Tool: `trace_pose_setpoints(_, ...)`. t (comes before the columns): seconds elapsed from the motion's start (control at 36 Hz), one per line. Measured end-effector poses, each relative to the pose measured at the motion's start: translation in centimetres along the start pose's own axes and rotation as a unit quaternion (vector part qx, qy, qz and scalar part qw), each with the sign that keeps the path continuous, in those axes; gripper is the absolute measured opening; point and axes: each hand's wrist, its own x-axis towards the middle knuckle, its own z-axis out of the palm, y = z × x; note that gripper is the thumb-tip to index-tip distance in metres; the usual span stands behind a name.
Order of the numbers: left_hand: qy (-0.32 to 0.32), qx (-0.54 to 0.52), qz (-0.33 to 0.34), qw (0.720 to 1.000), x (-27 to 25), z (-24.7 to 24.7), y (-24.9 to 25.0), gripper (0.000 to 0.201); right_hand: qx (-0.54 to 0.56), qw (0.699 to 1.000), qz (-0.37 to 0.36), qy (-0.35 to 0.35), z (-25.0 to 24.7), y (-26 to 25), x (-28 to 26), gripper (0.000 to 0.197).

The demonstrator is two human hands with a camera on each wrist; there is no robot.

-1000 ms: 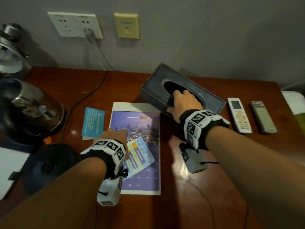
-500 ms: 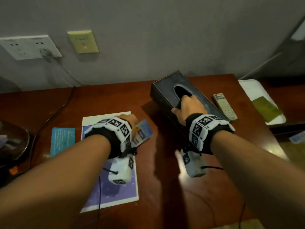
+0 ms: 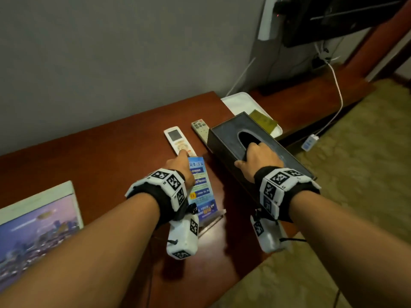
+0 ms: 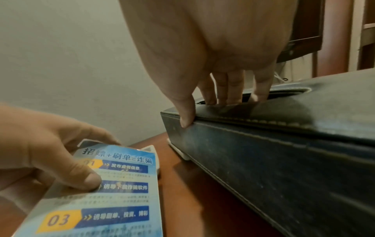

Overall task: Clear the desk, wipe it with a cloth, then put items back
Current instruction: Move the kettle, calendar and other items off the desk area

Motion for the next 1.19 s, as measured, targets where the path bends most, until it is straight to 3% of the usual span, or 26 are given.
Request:
trace_pose_setpoints(0.11,-0.021,0.016,-0.024,0.999,1.0,2.4,1.9,0.056,0.005,0.999,0.033,-0.022,1.3,2.8,1.0,0.047)
trace_pose_setpoints(0.22,-0.014,0.161,-0.013,0.987,1.8,3.8,2.7,0.056,0.020,0.997,0.048,-0.056,2.5,4.2,2.1,0.046)
trace_pose_setpoints(0.44,-0.019,0.242,-0.019,0.970,1.8,2.3,1.3,0.047,-0.013,0.995,0.028,-0.095,3.4,3.6,3.5,0.053)
trace_pose_setpoints(0.5,-0.003,0.238,-0.030,0.971,1.3,1.2,0.3,0.043,-0.060,0.996,0.015,-0.060,2.6,2.5,3.6,0.058)
trace_pose_setpoints(0.56,0.007,0.227,-0.042,0.973,0.7,0.1,-1.2,0.039,-0.117,0.992,-0.036,0.019,1.8,0.5,3.4,0.061)
trace_pose_setpoints(0.64,0.029,0.201,-0.071,0.977,-0.6,-1.9,-4.3,0.036,-0.106,0.980,-0.147,0.084,1.3,-4.5,2.6,0.047)
trace_pose_setpoints(0.78,0.060,0.140,-0.149,0.977,-3.5,-5.1,-12.7,0.041,-0.044,0.965,-0.258,0.009,4.1,-14.8,-1.1,0.037)
trace_pose_setpoints(0.89,0.093,0.087,-0.243,0.962,-6.8,-6.8,-21.0,0.051,-0.047,0.941,-0.323,-0.086,7.9,-21.4,-5.4,0.036)
trace_pose_setpoints(1.06,0.108,0.021,-0.354,0.929,-11.2,-7.3,-30.8,0.070,-0.015,0.929,-0.312,-0.200,13.2,-27.7,-9.9,0.035)
trace_pose_setpoints(1.19,0.070,-0.035,-0.368,0.926,-12.2,-5.9,-35.0,0.054,0.029,0.939,-0.231,-0.254,16.2,-30.6,-12.0,0.043)
